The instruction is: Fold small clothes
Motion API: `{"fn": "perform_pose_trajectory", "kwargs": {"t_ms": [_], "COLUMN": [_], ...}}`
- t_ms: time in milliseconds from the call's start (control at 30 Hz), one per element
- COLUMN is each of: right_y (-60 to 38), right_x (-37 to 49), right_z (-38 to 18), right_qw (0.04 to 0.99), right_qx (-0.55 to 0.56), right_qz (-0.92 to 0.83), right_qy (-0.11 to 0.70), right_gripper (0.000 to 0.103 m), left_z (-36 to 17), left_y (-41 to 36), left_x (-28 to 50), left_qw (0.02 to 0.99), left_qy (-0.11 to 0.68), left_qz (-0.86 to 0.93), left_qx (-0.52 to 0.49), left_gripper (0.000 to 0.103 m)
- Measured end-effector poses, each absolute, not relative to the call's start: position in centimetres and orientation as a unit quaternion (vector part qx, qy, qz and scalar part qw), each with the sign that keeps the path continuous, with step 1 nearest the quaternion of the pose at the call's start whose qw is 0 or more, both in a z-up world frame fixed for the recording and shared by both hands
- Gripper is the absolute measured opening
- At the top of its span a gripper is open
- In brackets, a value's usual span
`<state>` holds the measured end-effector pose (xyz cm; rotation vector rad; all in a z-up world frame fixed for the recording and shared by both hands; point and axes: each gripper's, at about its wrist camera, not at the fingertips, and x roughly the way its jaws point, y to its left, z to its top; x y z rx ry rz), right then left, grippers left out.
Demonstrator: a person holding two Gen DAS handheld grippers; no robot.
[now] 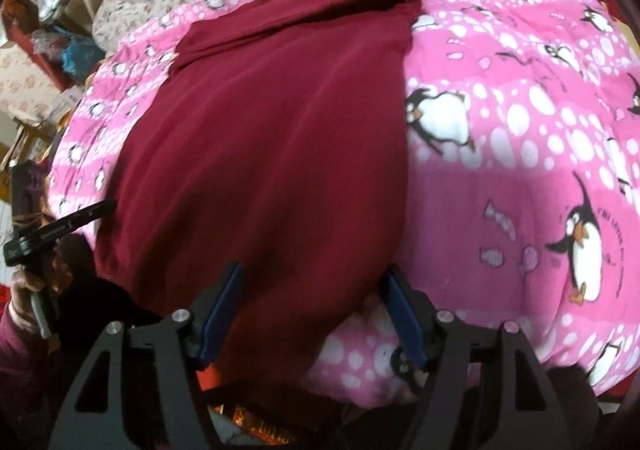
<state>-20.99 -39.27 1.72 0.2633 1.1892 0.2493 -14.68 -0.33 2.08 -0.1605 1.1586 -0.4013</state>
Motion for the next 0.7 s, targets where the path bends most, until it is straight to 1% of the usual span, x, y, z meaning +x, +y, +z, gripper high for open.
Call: {"fn": "perform_pose_trajectory", "kwargs": {"t_ms": [67, 167, 233, 300, 400, 500, 567, 600, 633, 700], "right_y": [-39.3, -39.3, -39.3, -39.3, -39.0, -38.2, -37.8, -37.6, -37.6, -37.3], "right_x": [-21.3, -21.7, -22.0, -22.2, -22.5, -22.7, -22.7, -22.7, -22.8, -22.7], "right_z": [1.7, 1.4, 1.1, 0.8, 0.1, -0.3, -0.2, 0.0, 0.2, 0.5], "right_qw": [0.808, 0.799, 0.789, 0.78, 0.764, 0.762, 0.762, 0.764, 0.765, 0.768], "right_qx": [0.123, 0.13, 0.137, 0.146, 0.167, 0.154, 0.149, 0.146, 0.147, 0.146], "right_qz": [0.13, 0.147, 0.164, 0.177, 0.2, 0.205, 0.212, 0.217, 0.226, 0.232], "right_qy": [0.561, 0.568, 0.576, 0.582, 0.59, 0.594, 0.594, 0.59, 0.585, 0.579], "right_gripper": [0.068, 0.057, 0.044, 0.038, 0.036, 0.039, 0.039, 0.034, 0.023, 0.016], "left_z": [1.9, 1.7, 1.5, 1.4, 1.3, 1.0, 0.9, 0.9, 1.0, 1.0], "left_y": [-0.4, -0.6, -0.6, -0.6, -0.6, -0.4, -0.2, -0.2, -0.4, -0.5], "left_x": [-15.2, -16.0, -16.4, -16.6, -16.8, -16.8, -16.7, -16.7, -16.7, -16.7], "left_qw": [0.809, 0.8, 0.798, 0.793, 0.784, 0.781, 0.78, 0.779, 0.778, 0.776], "left_qy": [0.55, 0.56, 0.562, 0.567, 0.577, 0.577, 0.579, 0.58, 0.581, 0.584], "left_qz": [-0.194, -0.204, -0.208, -0.211, -0.221, -0.224, -0.221, -0.221, -0.223, -0.227], "left_qx": [-0.074, -0.07, -0.067, -0.066, -0.068, -0.078, -0.09, -0.091, -0.085, -0.079], "left_gripper": [0.009, 0.009, 0.009, 0.009, 0.009, 0.009, 0.009, 0.009, 0.009, 0.006]}}
